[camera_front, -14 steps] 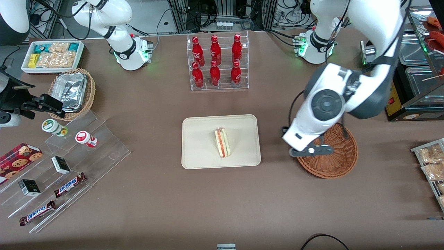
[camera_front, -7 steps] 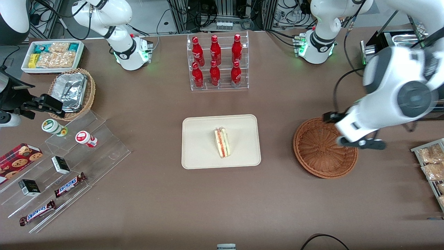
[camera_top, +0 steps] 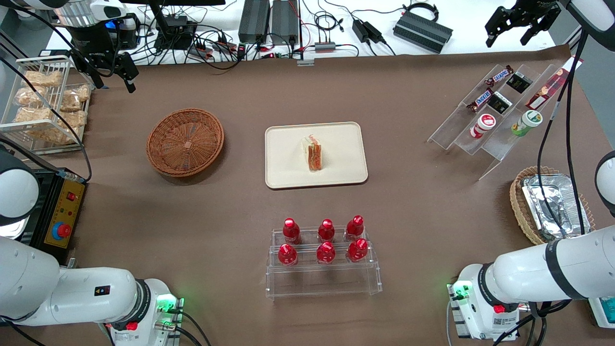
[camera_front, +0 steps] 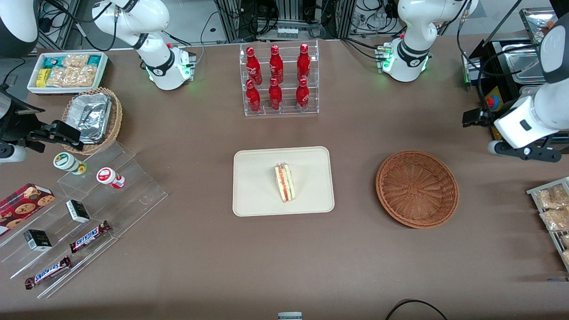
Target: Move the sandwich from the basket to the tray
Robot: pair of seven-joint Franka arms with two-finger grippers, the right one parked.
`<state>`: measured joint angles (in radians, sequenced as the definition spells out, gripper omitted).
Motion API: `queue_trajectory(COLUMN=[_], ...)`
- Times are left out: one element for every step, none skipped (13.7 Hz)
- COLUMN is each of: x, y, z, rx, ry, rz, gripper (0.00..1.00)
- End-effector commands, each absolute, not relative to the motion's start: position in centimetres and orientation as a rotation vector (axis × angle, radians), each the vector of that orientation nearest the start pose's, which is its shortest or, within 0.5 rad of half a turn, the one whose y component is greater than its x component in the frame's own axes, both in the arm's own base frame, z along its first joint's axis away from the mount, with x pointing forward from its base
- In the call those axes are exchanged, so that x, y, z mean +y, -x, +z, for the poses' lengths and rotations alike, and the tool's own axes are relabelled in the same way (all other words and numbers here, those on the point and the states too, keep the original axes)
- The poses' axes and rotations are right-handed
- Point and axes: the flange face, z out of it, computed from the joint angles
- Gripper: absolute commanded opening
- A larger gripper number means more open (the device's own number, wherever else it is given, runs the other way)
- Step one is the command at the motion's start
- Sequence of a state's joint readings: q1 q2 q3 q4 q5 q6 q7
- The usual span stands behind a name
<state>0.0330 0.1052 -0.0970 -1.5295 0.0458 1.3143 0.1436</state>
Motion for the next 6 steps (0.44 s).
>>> queue_trajectory(x=[-2.2, -1.4, -0.7, -0.3, -0.1, -0.2], y=[-53.7, -53.4, -52.9, -52.8, -52.8, -52.9], z=[59.9, 60.6, 61.4, 61.7, 61.7, 61.5], rx=[0.309, 0.285, 0.261, 0.251, 0.242, 0.246], ry=[3.060, 3.065, 3.070, 3.072, 3.074, 3.078], rz=[0.481, 0.465, 0.444, 0.435, 0.430, 0.428], gripper=[1.00, 1.00, 1.00, 1.00, 1.00, 1.00])
